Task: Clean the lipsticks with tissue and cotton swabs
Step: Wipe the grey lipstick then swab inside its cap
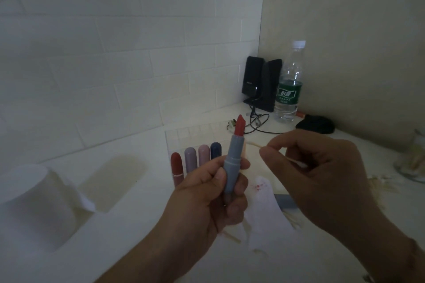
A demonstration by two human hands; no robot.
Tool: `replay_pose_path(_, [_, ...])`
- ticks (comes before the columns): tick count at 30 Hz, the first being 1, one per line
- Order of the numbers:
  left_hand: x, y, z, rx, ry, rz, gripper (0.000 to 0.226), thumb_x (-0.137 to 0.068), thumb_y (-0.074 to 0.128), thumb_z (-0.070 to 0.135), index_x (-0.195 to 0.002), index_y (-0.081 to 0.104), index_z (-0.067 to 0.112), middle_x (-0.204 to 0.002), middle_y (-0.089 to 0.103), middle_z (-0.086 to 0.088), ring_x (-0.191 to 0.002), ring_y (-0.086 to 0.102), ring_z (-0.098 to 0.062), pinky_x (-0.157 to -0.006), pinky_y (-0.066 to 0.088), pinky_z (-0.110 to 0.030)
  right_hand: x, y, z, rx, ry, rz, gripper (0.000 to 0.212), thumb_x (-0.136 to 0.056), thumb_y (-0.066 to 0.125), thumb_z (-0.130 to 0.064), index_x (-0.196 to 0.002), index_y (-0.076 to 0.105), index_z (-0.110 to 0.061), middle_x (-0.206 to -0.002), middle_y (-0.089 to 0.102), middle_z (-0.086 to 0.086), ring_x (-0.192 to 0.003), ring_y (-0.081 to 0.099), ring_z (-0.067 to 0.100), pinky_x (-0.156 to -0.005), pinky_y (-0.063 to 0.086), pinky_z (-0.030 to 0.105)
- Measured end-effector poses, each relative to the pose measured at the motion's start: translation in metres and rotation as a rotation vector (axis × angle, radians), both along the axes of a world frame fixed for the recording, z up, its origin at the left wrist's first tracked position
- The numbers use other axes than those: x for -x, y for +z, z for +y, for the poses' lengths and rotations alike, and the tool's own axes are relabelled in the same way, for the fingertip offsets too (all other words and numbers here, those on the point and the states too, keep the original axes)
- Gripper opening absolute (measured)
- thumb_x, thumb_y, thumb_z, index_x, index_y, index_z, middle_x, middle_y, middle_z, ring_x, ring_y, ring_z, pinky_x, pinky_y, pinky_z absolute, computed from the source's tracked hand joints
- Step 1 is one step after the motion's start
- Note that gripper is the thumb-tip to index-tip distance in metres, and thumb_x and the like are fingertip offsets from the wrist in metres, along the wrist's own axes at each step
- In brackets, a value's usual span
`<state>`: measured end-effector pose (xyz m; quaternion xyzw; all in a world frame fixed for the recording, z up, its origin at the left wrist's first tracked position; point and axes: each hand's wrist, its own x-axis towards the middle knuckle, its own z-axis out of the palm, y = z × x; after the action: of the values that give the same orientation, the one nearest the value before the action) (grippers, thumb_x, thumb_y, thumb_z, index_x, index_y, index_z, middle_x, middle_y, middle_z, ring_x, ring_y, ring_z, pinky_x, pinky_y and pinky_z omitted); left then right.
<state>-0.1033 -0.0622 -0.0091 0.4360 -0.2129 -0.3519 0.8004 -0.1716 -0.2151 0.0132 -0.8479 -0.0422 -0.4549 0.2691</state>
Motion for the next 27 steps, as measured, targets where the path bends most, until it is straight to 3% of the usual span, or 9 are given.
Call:
replay_pose_path(6, [0.0019,0.0012,-0.0006,-0.041,0.011,-0.062,0.032,-0.082,0.043,0.016,-0.086,0.075,0.011,-0.071,0.05,-0.012,-0.052,0.041,-0.018,-0.05,0.032,-0.026,0.0001,0.0007,-0.0003,-0.01,0.004,0.015,0.009,-0.081,0.056,-0.042,-0.077,0.058,-0.035,-0.045,0.039,-0.02,-0.044,0.042,0.004,-0.043,0.032,0.005])
replay_pose_path(9, [0.0025,0.0015,-0.0008,-0.06,0.047,-0.094,0.03,-0.079,0.046,0.017,-0.092,0.071,0.008,-0.071,0.051,-0.012,-0.052,0.04,-0.018,-0.05,0.031,-0.026,0.0008,0.0013,-0.0002,-0.005,0.01,0.009,0.009,-0.081,0.06,-0.039,-0.077,0.06,-0.031,-0.047,0.035,-0.024,-0.044,0.04,0.001,-0.045,0.03,0.003])
replay_pose_path(13, [0.0021,-0.0004,-0.0026,-0.096,0.079,-0.141,0.033,-0.077,0.048,0.018,-0.101,0.065,0.005,-0.07,0.051,-0.01,-0.053,0.038,-0.018,-0.053,0.026,-0.027,0.0007,0.0011,0.0024,0.019,0.02,0.025,0.009,-0.082,0.055,-0.041,-0.078,0.059,-0.033,-0.045,0.039,-0.018,-0.046,0.042,0.002,-0.045,0.032,0.003])
replay_pose_path(20, [0.0012,-0.0004,-0.0019,-0.075,0.092,-0.133,0.029,-0.077,0.049,0.019,-0.09,0.073,0.011,-0.071,0.052,-0.01,-0.053,0.041,-0.018,-0.052,0.03,-0.028,0.0024,0.0042,-0.0009,-0.014,0.0,-0.003,0.012,-0.081,0.055,-0.042,-0.076,0.06,-0.032,-0.045,0.036,-0.022,-0.045,0.042,0.003,-0.043,0.032,0.005])
replay_pose_path(24, [0.0015,-0.0015,-0.0028,-0.082,0.085,-0.153,0.02,-0.084,0.061,0.014,-0.101,0.067,0.006,-0.071,0.05,-0.01,-0.053,0.039,-0.018,-0.05,0.029,-0.026,0.002,0.0037,0.0031,0.024,0.01,0.001,0.008,-0.082,0.055,-0.039,-0.079,0.059,-0.033,-0.047,0.038,-0.022,-0.046,0.041,0.003,-0.045,0.032,0.004])
replay_pose_path(27, [0.0012,-0.0021,-0.0026,-0.069,0.084,-0.132,0.023,-0.083,0.059,0.014,-0.102,0.067,0.004,-0.071,0.049,-0.01,-0.053,0.039,-0.018,-0.051,0.028,-0.027,0.0024,0.0032,0.0038,0.019,0.012,0.004,0.006,-0.081,0.055,-0.04,-0.078,0.057,-0.035,-0.045,0.041,-0.017,-0.047,0.042,0.004,-0.044,0.033,0.004])
